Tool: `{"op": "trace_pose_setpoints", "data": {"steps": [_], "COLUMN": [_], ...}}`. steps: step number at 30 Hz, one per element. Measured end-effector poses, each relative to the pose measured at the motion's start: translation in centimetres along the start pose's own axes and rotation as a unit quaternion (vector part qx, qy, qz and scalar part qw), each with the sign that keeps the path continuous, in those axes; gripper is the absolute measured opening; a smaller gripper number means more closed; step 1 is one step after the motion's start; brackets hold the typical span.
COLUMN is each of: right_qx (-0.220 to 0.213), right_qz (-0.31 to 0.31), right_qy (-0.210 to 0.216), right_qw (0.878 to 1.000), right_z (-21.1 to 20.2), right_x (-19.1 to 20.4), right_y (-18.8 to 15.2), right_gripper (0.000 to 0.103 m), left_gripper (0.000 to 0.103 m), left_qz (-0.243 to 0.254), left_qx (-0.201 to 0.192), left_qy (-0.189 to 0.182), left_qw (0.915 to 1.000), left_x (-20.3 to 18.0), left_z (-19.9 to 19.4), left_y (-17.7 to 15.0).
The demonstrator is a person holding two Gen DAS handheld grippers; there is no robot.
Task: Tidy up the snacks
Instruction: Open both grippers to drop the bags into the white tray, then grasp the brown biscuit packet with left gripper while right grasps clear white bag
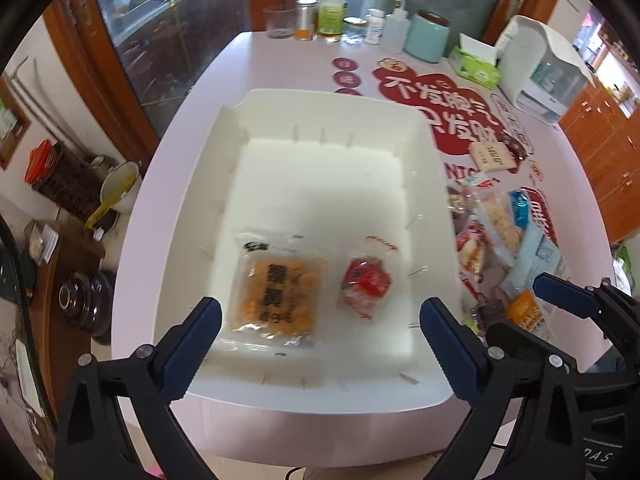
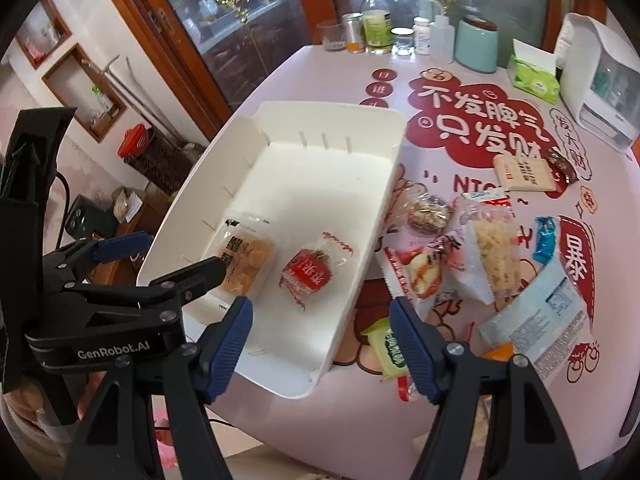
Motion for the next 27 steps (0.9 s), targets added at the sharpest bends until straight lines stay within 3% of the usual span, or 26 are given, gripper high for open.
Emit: {"op": "trace_pose_setpoints", "data": {"steps": [5, 12, 15, 23, 27], "right_qx": [-0.025, -0.066, -0.083, -0.094, -0.099], "right_qz": [0.015, 0.028, 0.04, 0.129, 0.169], "right_qy": [-0.005, -0.04, -0.055, -0.102, -0.109], "right_qw": [1.0, 0.997, 0.994, 0.982, 0.975], "right_z": [-2.1, -5.8, -7.7, -11.1, -12.6], "right_x": [-1.7, -5.4, -7.9, -18.2, -22.5], "right_y": [0.0, -0.5, -1.1, -3.3, -4.1], "right_gripper": [0.072, 0.072, 0.072, 0.071, 0.071], "left_gripper": [0.098, 0.098, 0.098, 0.098, 0.098], "left_qz": [0.028, 0.064, 0.085, 0.179, 0.218], "left_qx": [-0.017, -0.04, -0.064, -0.148, -0.197], "left_qy": [-0.006, -0.059, -0.063, -0.032, -0.033], "left_qw": [0.9994, 0.9954, 0.9924, 0.972, 0.9553], "left_x": [-2.8, -8.1, -10.6, -18.0, -22.0], "left_z": [-1.2, -3.3, -4.5, -7.6, -8.9], "left_y": [0.7, 2.2, 3.3, 9.2, 12.9]}}
Point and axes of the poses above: each gripper's, at about its wrist camera, not at the fingertips, and z roughly the way its jaws point, x to its left, y to its top, the point moved 5 cm from there along z, roughly the way its jaws point, and after that the axes turned 11 degrees about y, right-handed, at the moved point
